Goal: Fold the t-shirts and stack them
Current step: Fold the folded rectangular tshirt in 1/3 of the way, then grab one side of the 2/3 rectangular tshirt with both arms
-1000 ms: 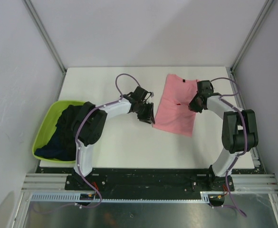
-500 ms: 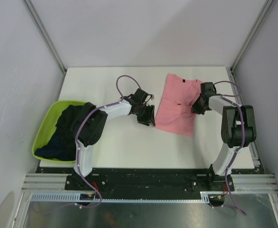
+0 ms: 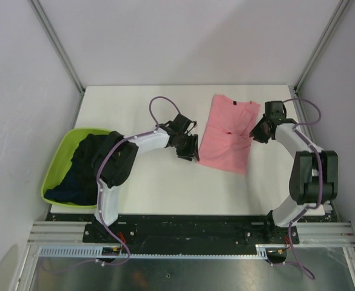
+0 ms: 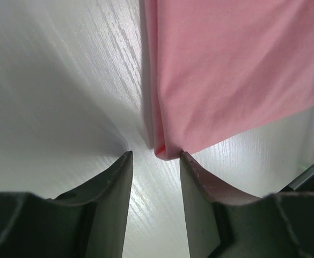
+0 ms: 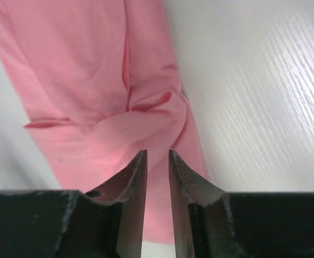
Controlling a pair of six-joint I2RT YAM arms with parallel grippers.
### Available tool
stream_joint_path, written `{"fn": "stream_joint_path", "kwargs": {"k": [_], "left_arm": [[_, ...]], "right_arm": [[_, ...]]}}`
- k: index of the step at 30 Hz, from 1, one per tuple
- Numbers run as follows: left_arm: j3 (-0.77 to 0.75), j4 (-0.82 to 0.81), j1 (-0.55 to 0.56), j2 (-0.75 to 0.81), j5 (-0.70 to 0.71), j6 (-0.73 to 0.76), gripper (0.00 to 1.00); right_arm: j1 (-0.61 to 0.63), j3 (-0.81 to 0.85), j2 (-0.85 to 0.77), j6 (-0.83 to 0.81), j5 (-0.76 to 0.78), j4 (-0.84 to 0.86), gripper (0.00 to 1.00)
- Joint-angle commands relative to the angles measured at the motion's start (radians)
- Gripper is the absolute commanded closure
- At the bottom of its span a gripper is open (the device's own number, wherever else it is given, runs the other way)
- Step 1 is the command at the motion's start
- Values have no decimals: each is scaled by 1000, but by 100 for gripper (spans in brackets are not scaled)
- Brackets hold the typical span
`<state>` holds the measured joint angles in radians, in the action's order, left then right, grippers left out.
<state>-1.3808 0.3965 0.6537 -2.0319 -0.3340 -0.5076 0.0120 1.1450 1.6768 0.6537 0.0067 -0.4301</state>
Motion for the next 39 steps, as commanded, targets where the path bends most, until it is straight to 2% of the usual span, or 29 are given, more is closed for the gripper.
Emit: {"fn": "stream_joint_path", "kwargs": {"k": [1,7,13,29,39], "left_arm": [[-2,-32,25,33,35,-61,56],[9,-38,43,37,90,-125,58],[32,-44,52,36,121,-151,60],[47,-51,53,39,115,-130,60],[51,-51,52,39,118,-129,60]], "right_arm": [[22,-75,-153,13,32,-103,73],[63,-337,-361,81,10,-115,71],[129,-477,-433,147,11,-79,67],[180,-520,-447,213,95,-24,62],[208,-529,-315,216,103,35,62]]}}
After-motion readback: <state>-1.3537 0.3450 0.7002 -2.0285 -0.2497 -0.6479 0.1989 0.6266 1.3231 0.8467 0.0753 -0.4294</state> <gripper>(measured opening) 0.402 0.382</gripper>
